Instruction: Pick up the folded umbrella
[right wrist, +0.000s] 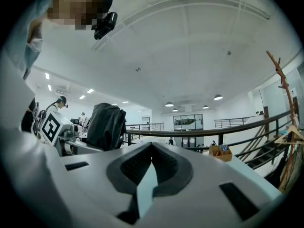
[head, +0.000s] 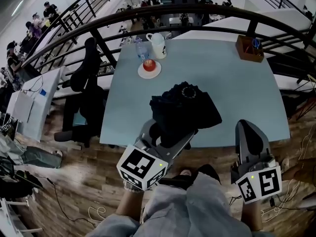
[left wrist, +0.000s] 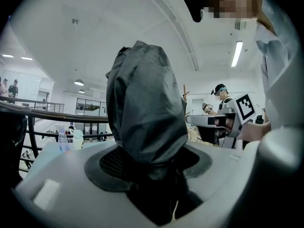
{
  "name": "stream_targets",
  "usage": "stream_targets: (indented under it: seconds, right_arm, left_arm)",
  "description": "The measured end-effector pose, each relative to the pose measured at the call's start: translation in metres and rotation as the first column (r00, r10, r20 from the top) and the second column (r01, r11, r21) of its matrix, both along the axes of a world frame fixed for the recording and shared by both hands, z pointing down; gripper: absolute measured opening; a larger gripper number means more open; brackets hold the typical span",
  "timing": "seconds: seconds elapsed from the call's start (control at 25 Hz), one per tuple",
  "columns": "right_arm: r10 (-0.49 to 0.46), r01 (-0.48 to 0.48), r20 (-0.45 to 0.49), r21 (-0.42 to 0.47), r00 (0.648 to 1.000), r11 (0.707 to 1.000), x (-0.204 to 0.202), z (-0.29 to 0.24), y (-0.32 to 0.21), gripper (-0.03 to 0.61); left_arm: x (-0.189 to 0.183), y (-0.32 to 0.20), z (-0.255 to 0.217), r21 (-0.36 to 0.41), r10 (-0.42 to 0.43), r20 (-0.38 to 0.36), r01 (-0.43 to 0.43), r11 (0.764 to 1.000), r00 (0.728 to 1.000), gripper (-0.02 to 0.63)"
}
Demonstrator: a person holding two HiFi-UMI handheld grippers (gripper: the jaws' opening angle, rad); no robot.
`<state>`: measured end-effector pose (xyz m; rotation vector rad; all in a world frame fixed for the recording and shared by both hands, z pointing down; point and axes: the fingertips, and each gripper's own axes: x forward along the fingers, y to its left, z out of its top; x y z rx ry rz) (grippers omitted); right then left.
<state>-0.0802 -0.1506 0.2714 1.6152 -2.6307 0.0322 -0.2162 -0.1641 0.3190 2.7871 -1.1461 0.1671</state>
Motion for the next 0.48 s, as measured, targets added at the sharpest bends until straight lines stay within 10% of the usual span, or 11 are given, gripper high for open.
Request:
stream_targets:
  seconds: [0.48]
  right_arm:
    - [-0.005,0.005,-0.006,0.006,1.000,1.000,-0.0037,0.0032,-0.0012,0.000]
  left_arm:
    - [0.0001,0.0002,-0.0012,0.017,0.013,-0.004,-0.013,1.000,1.000,0.287]
